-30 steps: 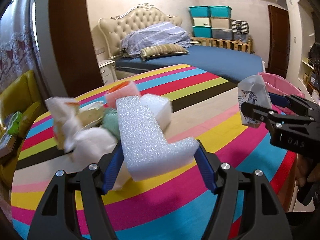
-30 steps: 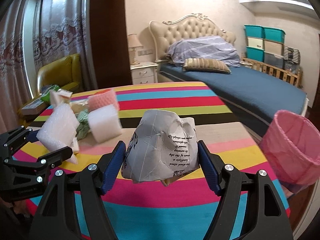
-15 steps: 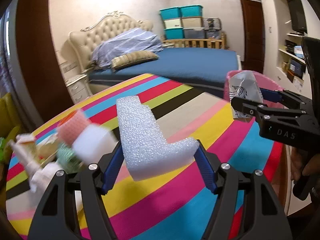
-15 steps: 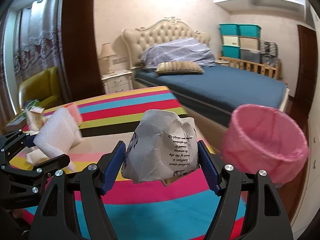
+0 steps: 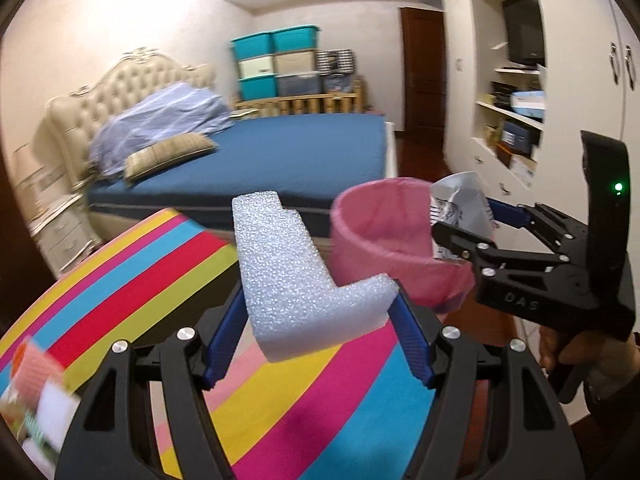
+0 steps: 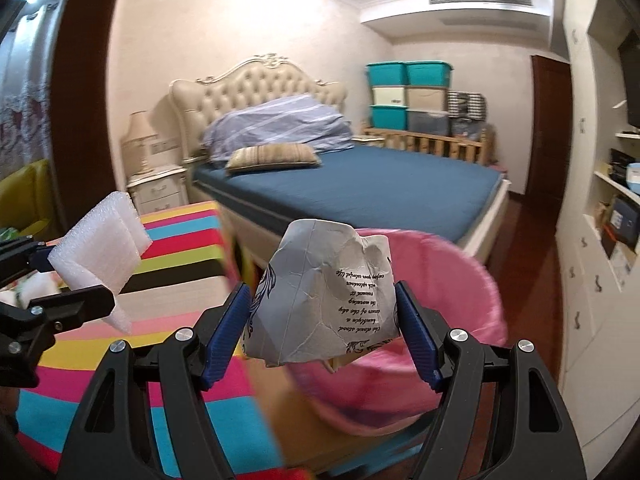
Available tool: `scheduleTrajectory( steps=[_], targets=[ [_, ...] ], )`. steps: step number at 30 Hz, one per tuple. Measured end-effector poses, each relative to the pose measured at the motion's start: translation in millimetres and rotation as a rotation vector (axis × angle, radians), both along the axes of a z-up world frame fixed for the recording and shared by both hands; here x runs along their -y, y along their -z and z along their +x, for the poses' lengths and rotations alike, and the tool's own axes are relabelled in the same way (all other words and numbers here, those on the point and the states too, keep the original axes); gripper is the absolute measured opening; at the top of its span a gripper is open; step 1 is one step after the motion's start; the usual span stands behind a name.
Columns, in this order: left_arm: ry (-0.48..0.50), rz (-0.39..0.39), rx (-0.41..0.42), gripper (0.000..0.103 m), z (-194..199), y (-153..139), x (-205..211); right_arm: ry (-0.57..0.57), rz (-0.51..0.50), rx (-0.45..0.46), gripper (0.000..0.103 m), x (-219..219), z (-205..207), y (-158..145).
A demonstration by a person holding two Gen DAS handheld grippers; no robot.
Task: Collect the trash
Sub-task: 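Carry the L-shaped foam and paper bag to the pink wastebasket with both grippers, then open both grippers over the wastebasket to drop the foam and bag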
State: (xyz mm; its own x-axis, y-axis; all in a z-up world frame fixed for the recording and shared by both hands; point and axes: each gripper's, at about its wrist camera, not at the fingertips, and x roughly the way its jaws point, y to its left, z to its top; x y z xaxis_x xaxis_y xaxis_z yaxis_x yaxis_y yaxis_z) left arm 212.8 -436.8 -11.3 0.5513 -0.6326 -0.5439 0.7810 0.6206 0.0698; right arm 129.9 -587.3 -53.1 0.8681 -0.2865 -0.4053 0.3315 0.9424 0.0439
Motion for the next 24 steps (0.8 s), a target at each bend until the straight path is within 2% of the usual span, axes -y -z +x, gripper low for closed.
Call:
scheduleTrajectory(
  steps=[11, 19, 20, 21, 22, 24],
  targets=[
    [0.112, 0.01, -0.055, 0.067, 37, -3, 131, 0.071, 0.035, 0.0, 0.07, 88, 8, 18],
    [0.107, -0.006, -0.11, 0.069, 61, -5, 202, 0.078, 0.021, -0.025, 0.071, 105, 19, 33],
    [0.103, -0.004, -0.121, 0.073, 64, -3, 209, 0.073, 0.021, -0.028, 0.072, 106, 21, 35],
    [0.103, -0.003, -0.137, 0.076, 68, -3, 214, 0.068, 0.025, -0.038, 0.081, 106, 25, 37],
    [0.104, -0.005, -0.149, 0.083, 71, -2, 218, 0.065, 0.031, -0.04, 0.084, 107, 25, 39],
    [0.091, -0.021, -0.155, 0.086, 76, -4, 218, 0.059, 0.05, -0.046, 0.085, 108, 24, 45]
  ],
)
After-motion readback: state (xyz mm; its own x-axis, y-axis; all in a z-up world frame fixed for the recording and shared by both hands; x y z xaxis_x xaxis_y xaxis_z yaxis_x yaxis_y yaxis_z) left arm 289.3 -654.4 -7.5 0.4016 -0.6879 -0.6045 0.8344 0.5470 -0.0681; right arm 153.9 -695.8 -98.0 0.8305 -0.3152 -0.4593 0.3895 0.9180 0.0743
